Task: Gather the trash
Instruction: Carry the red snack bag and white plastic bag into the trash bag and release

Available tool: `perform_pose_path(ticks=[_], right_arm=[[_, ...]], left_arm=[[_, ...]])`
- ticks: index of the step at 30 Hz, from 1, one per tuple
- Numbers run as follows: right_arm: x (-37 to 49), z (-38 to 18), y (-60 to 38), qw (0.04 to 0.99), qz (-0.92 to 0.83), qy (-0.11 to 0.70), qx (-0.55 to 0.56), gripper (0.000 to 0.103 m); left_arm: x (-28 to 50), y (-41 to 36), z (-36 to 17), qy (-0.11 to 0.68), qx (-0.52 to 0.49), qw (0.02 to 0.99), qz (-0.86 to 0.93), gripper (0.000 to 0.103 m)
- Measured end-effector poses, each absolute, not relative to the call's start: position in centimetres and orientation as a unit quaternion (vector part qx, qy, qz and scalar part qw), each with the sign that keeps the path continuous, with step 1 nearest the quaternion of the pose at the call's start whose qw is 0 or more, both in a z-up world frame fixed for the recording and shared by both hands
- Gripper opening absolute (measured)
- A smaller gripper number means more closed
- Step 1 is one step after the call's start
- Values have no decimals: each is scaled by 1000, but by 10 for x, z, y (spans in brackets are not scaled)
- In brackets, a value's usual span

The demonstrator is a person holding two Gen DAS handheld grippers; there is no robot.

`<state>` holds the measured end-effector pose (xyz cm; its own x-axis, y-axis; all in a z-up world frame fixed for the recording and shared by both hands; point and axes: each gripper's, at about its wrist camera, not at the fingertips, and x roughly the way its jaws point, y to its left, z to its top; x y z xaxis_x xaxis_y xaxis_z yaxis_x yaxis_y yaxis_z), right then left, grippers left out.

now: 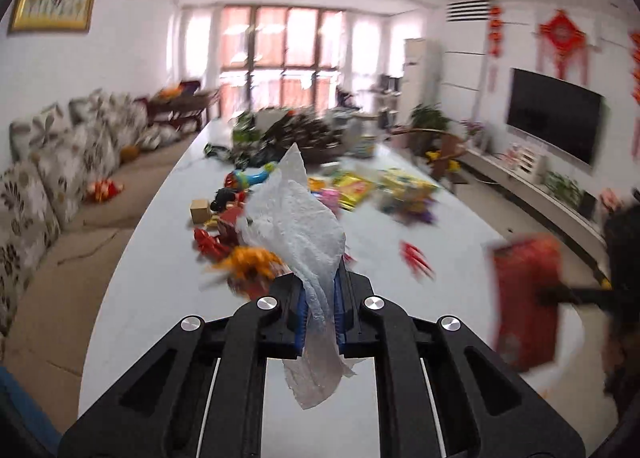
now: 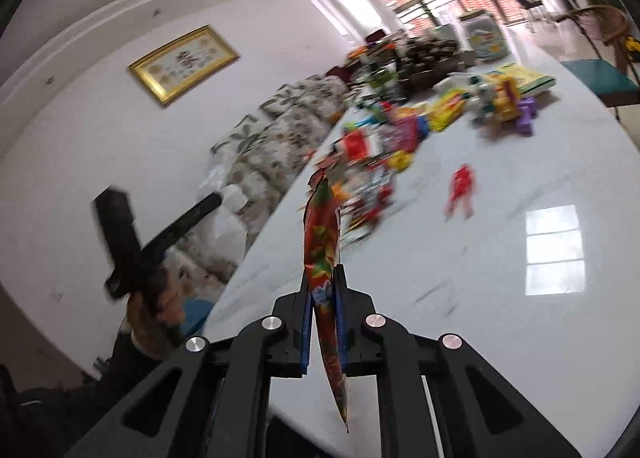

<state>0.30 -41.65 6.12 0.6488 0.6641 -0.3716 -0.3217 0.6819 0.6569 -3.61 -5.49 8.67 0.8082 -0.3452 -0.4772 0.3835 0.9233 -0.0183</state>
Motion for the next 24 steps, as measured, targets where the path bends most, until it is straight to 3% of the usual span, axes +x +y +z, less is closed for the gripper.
perform_pose_path(ticks=[4, 10, 20, 21, 22, 23, 24], right_arm=[[-52, 58, -370, 868, 300, 326, 225, 11], [-116, -6, -308, 836, 312, 417, 170, 11], [-75, -188, -260, 767, 253, 582, 96, 13], [-70, -199, -257, 765, 247, 589, 82, 27], [-63, -214, -253, 764, 236, 597, 63, 39], [-60, -221, -253, 764, 228, 601, 56, 51], [-58, -229, -253, 758, 224, 610, 55, 51]], left_arm=[[-134, -54, 60, 236, 74, 948, -197, 10], [-214, -56, -41, 325, 110, 915, -211, 10], [-166, -56, -238, 541, 129, 803, -214, 12], [-161, -56, -254, 555, 137, 794, -206, 25], [-155, -58, -267, 570, 137, 782, -210, 48], [-149, -58, -282, 583, 139, 774, -204, 57], [-146, -58, -291, 585, 147, 774, -193, 64]])
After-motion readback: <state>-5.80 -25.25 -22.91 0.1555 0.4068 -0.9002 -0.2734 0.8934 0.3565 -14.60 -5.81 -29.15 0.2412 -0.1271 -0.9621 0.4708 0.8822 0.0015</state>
